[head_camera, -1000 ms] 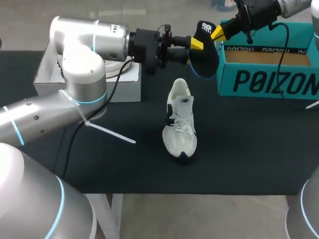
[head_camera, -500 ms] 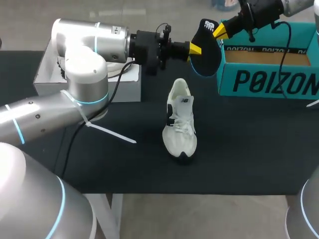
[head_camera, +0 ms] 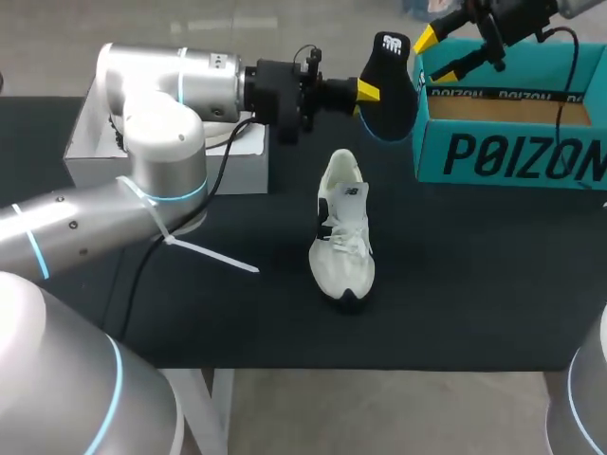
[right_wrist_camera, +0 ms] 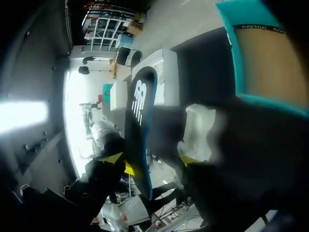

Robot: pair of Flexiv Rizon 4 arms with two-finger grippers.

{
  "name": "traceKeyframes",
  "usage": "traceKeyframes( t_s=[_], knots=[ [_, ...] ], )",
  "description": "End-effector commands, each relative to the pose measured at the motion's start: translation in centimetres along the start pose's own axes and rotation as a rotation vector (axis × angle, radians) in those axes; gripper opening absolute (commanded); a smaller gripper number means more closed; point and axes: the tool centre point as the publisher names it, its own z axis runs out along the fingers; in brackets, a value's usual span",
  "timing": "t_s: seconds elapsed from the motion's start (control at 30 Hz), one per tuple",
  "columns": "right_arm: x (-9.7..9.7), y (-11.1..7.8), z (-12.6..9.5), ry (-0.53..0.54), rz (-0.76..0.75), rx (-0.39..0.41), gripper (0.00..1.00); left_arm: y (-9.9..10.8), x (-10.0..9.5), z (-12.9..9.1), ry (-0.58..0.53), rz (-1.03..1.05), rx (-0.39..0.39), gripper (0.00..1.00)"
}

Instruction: Take the shoe out of the shoebox, open the shoe tongue, remove and reinsert the insole, then place the shoe into the shoebox

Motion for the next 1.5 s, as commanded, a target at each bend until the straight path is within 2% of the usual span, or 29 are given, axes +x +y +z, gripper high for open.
traceKeyframes(
  t_s=[0.03, 0.37, 1.5],
  knots=[
    [0.62, -0.93, -0.93, -0.030, -0.006, -0.033, 1.00, -0.10, 0.52, -0.11, -0.014, 0.003, -0.004, 0.00],
    [0.62, -0.93, -0.93, -0.030, -0.006, -0.033, 1.00, 0.25, 0.85, -0.47, -0.002, -0.056, -0.014, 0.00],
    [0.62, -0.93, -0.93, -0.030, -0.006, -0.033, 1.00, 0.25, 0.85, -0.47, -0.002, -0.056, -0.014, 0.00]
  ],
)
